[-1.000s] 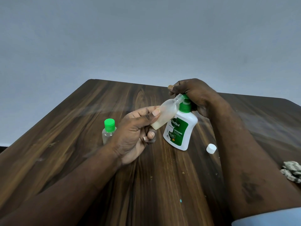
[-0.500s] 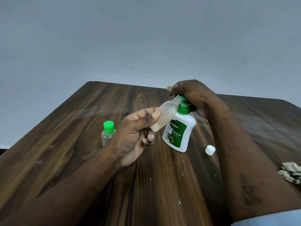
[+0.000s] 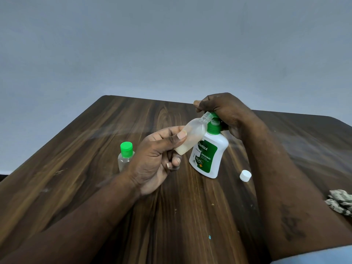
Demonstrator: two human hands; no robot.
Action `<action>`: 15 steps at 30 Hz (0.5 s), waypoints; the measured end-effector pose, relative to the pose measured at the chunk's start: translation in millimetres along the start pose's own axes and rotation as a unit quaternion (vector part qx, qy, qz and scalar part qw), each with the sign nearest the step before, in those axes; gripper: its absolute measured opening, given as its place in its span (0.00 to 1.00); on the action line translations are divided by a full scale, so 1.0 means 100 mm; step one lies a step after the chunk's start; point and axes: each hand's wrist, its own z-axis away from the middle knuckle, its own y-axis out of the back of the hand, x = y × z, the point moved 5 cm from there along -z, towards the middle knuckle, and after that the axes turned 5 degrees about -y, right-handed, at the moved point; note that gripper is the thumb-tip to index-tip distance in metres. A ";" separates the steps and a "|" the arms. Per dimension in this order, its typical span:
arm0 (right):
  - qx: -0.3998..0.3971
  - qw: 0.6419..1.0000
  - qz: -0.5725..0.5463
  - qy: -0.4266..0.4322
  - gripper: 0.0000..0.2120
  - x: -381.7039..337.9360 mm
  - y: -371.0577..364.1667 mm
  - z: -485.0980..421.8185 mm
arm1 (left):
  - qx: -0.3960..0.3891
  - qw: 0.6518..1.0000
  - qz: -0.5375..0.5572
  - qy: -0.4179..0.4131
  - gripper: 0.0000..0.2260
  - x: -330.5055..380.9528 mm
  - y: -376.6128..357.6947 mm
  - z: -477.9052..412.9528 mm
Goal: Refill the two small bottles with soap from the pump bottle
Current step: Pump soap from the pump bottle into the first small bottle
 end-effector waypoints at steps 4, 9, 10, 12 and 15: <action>-0.005 1.000 -0.001 -0.007 0.09 0.00 -0.01 0.02 | -0.003 1.000 0.000 -0.001 0.17 0.00 0.00 0.00; -0.015 1.000 -0.014 -0.020 0.11 0.04 -0.04 0.02 | -0.005 1.000 -0.003 -0.002 0.16 -0.01 0.00 0.01; -0.014 1.000 -0.018 -0.019 0.11 0.04 -0.04 0.02 | -0.004 1.000 -0.003 -0.003 0.15 -0.01 0.00 0.00; -0.011 0.999 -0.026 -0.018 0.11 0.04 -0.03 0.02 | -0.005 1.000 -0.006 -0.006 0.15 -0.01 0.00 0.00; -0.006 1.000 -0.023 -0.011 0.10 0.02 -0.02 0.01 | -0.004 1.000 -0.010 -0.004 0.15 0.00 0.00 0.00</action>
